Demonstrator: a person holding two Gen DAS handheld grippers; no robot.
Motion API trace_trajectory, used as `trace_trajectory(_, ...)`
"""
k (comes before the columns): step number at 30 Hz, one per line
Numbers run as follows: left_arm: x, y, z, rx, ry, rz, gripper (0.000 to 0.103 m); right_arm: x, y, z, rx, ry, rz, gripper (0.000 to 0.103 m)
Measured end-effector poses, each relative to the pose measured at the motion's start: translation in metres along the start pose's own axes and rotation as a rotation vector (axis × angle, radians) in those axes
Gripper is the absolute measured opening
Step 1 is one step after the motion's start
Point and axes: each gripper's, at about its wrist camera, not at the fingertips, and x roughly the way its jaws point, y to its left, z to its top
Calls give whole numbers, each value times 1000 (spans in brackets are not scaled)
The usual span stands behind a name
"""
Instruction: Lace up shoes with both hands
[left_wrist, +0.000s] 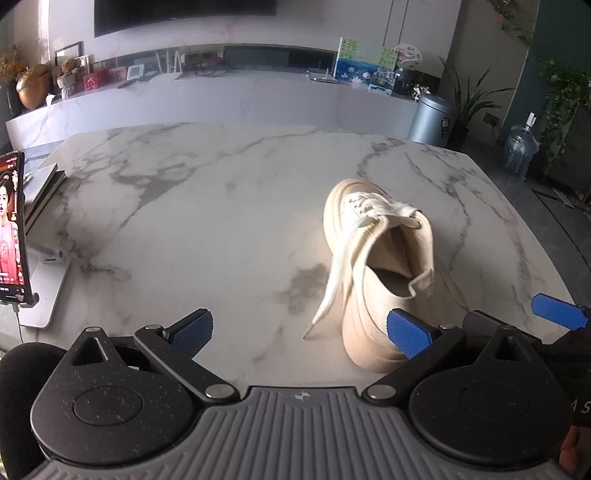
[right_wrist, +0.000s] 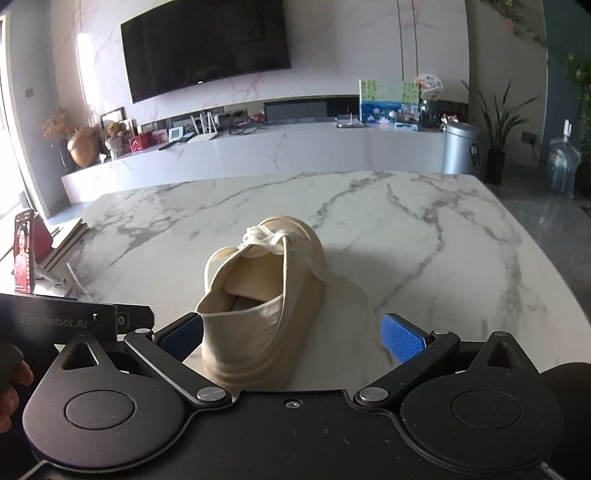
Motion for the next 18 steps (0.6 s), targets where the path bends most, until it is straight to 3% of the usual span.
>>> trace_trajectory(18, -14, -4, -22, 13, -33, 55, 101, -11, -1, -12, 49, -39, 28, 102)
